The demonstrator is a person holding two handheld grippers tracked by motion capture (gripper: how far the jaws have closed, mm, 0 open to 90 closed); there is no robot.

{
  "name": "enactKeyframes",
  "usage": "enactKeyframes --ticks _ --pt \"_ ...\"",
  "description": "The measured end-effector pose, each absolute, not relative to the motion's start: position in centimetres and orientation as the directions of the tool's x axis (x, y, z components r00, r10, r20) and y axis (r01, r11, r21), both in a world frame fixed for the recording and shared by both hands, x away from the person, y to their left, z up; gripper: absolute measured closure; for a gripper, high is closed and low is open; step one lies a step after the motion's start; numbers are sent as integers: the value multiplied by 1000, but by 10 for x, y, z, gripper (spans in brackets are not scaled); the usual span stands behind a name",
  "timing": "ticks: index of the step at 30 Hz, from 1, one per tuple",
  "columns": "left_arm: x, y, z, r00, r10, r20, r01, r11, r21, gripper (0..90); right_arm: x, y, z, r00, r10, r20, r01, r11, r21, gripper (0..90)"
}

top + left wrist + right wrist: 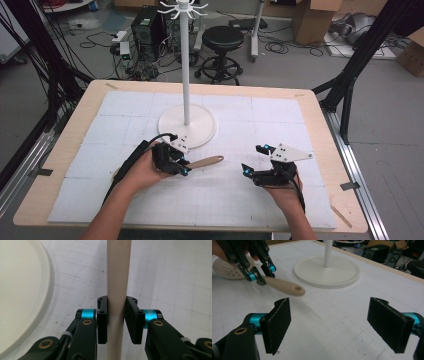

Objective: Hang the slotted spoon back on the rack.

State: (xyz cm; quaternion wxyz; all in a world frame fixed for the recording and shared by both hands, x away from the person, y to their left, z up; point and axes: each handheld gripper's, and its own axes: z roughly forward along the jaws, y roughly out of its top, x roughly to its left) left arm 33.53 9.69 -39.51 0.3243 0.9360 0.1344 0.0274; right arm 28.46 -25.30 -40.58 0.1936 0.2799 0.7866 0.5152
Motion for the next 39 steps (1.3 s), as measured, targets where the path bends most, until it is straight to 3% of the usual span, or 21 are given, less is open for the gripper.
enactKeyframes --ticks 20,39 --pt "326 113 -351 956 292 11 188 -644 742 735 284 -251 -406 -770 637 -19 238 316 919 181" --pt "327 150 -295 927 376 17 175 -470 865 737 285 -251 -406 -772 635 -27 228 317 921 181"
